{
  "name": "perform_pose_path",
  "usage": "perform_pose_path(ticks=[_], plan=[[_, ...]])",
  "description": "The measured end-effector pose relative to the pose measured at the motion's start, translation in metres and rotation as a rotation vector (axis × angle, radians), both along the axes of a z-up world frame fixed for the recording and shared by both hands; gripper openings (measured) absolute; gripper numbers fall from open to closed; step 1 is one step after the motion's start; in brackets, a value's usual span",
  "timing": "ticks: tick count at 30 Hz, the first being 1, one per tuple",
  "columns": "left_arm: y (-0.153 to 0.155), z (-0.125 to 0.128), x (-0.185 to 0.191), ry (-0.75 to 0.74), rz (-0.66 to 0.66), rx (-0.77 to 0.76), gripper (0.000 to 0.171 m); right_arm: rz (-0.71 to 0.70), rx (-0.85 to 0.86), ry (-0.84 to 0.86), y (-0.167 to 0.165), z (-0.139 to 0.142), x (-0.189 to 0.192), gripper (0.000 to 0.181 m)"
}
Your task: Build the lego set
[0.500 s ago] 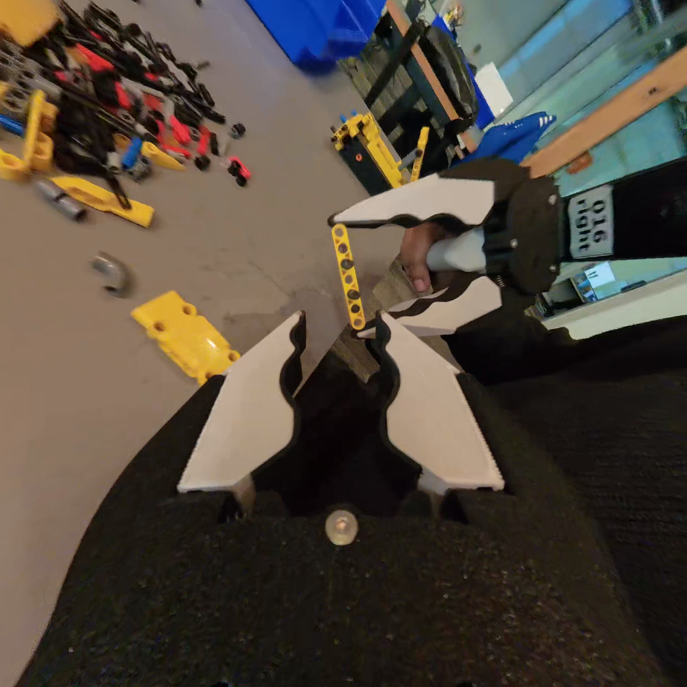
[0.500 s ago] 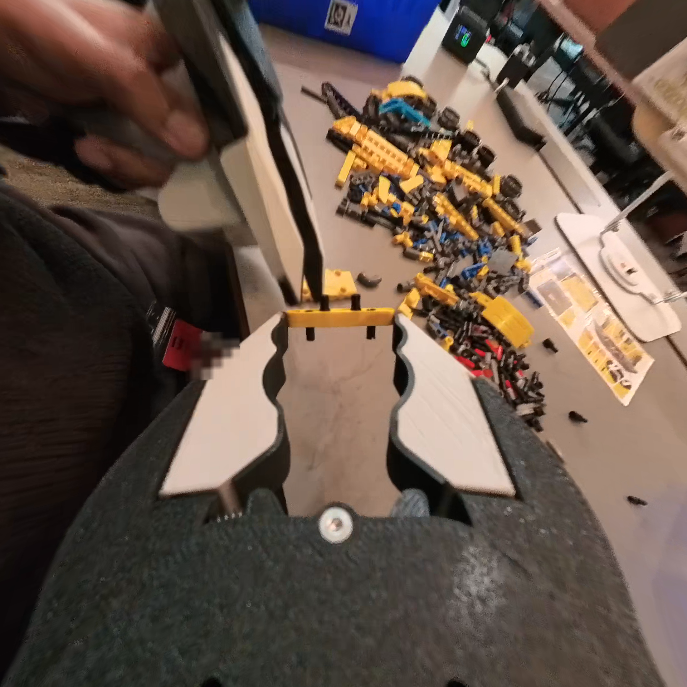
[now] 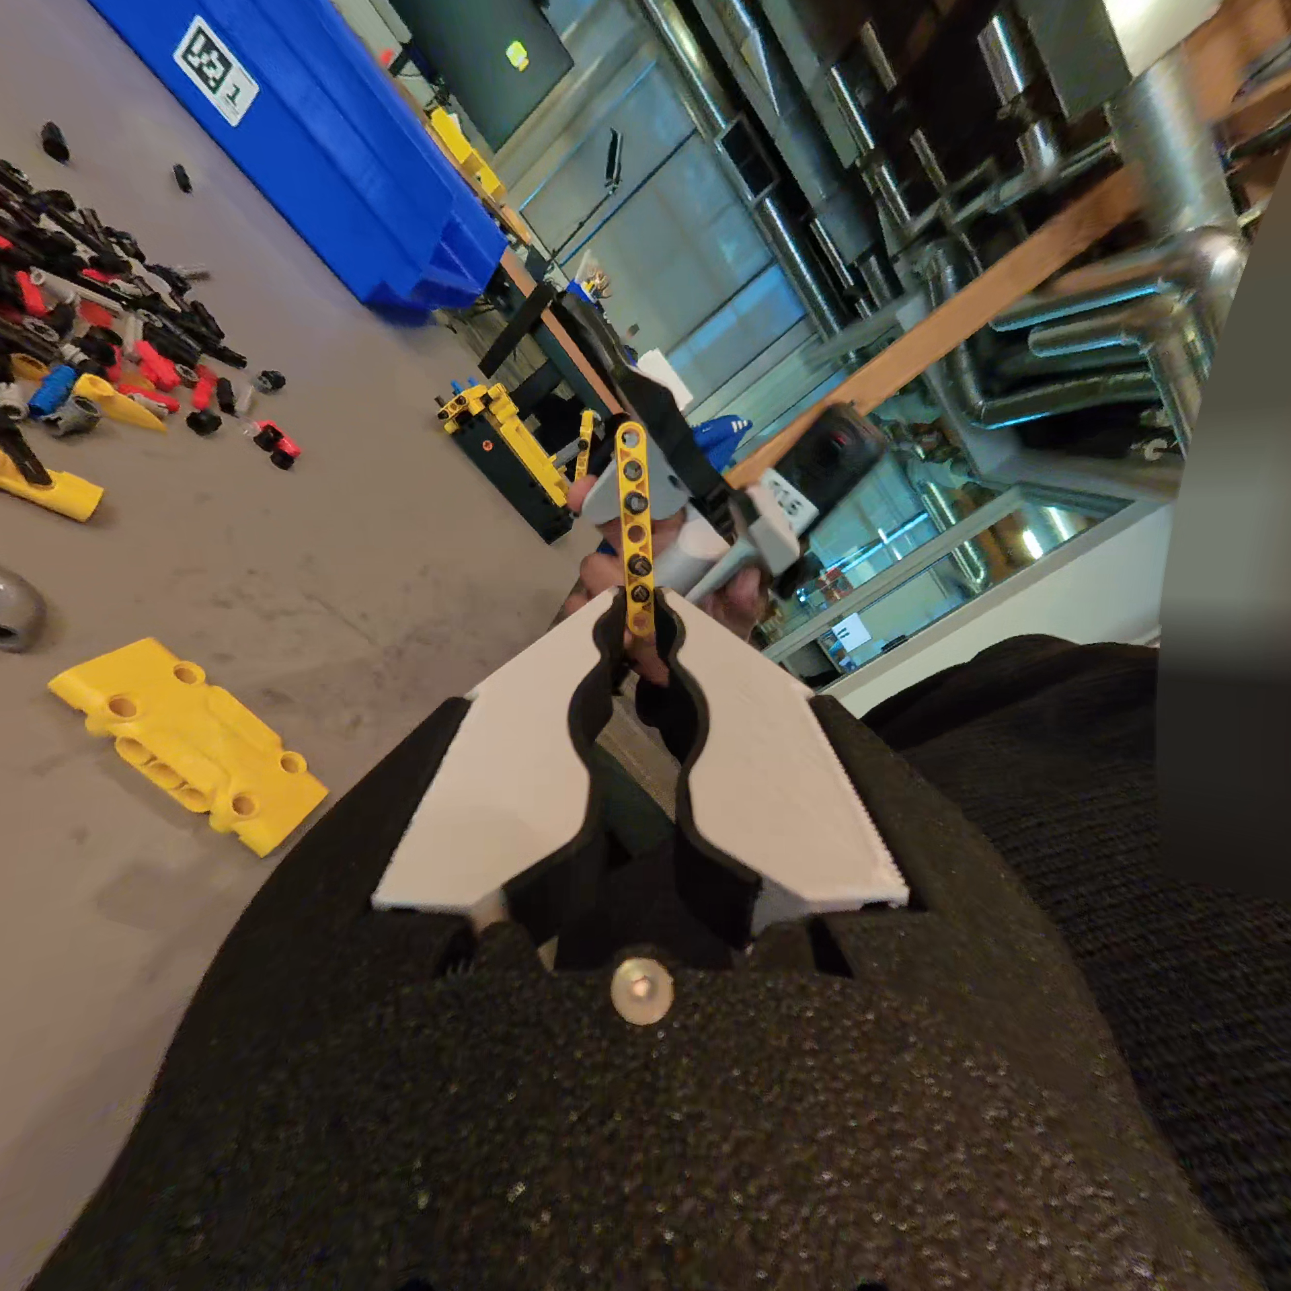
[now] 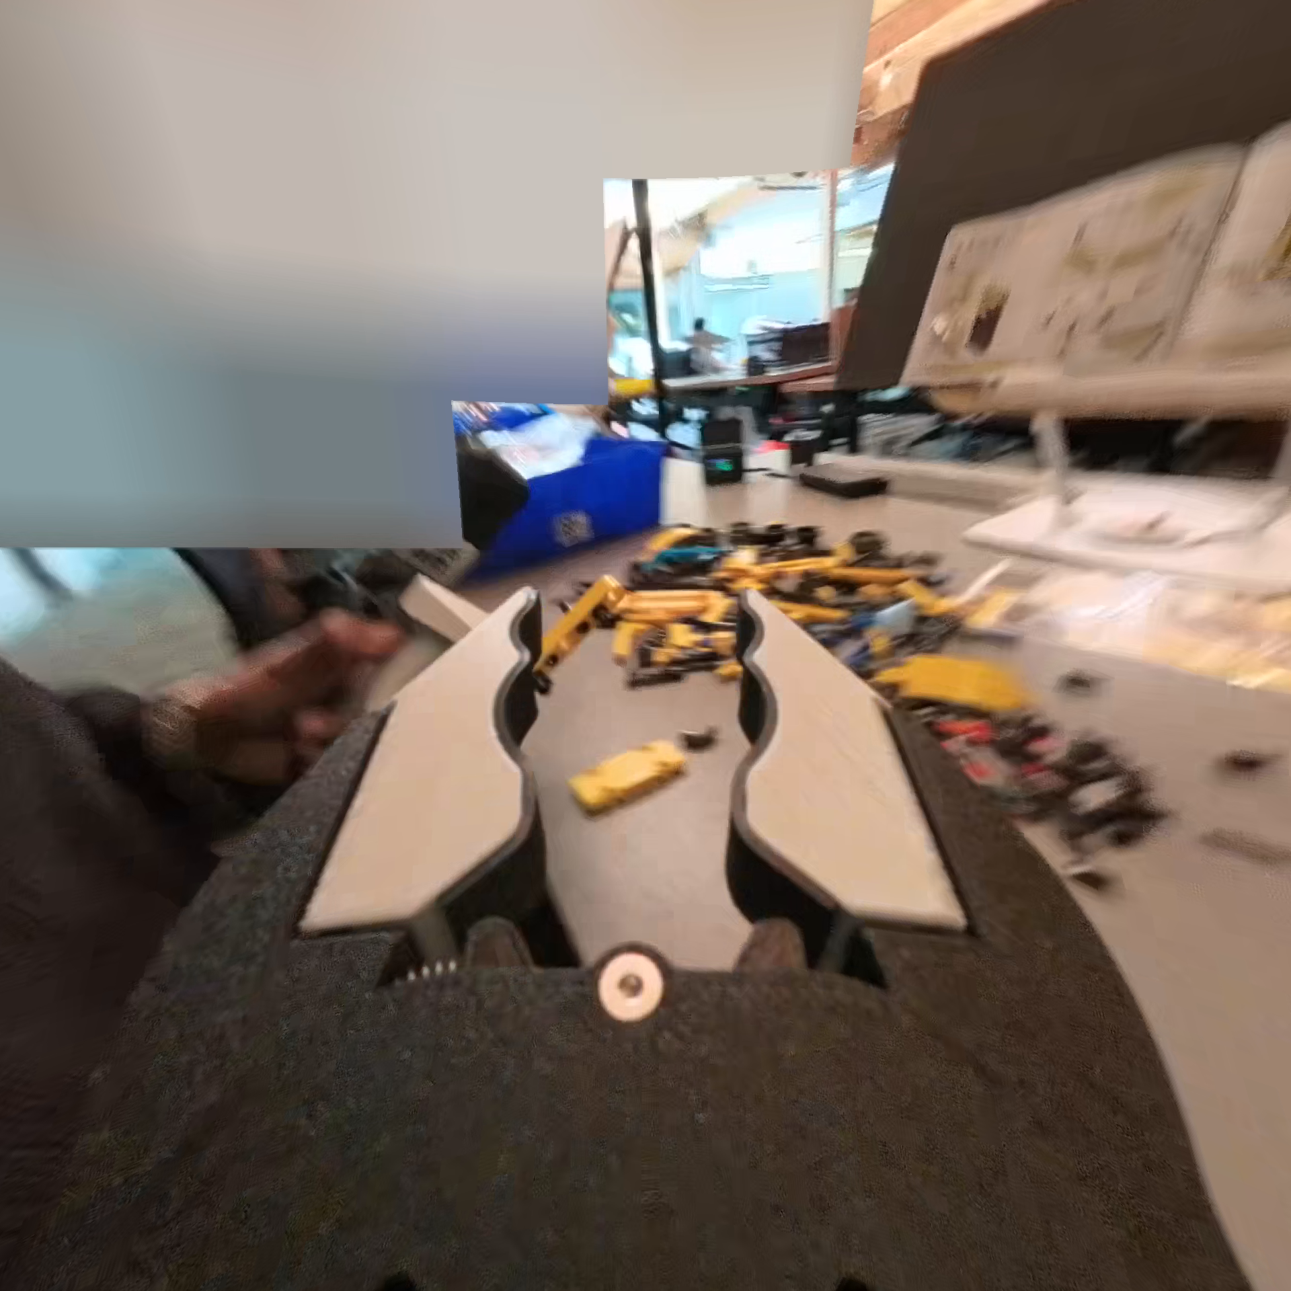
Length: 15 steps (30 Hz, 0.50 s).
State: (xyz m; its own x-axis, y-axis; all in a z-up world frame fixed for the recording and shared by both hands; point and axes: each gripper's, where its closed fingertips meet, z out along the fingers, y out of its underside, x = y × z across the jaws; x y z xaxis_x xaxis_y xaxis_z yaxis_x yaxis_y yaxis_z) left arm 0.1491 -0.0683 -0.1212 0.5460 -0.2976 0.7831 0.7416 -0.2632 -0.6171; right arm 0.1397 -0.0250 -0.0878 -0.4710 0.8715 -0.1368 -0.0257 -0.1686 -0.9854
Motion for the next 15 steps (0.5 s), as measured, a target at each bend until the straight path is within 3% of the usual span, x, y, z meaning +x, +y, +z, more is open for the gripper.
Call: perform_pose_path(ticks=[2, 4, 6, 15], plan=[[0.0, 0.002, 0.004, 0.02, -0.011, 0.015, 0.006, 0.168, -0.264, -0.133, -0.006, -0.008, 0.002, 0.045], [0.0, 0.005, 0.009, 0.027, -0.036, 0.033, 0.006, 0.312, -0.411, -0.234, -0.02, -0.018, 0.006, 0.039], [0.002, 0.006, 0.013, 0.04, -0.047, 0.032, 0.006, 0.352, -0.503, -0.238, -0.025, -0.017, 0.007, 0.033], [0.002, 0.001, 0.024, 0.079, -0.088, 0.002, 0.006, 0.469, -0.564, -0.284, -0.038, -0.021, 0.014, 0.007]])
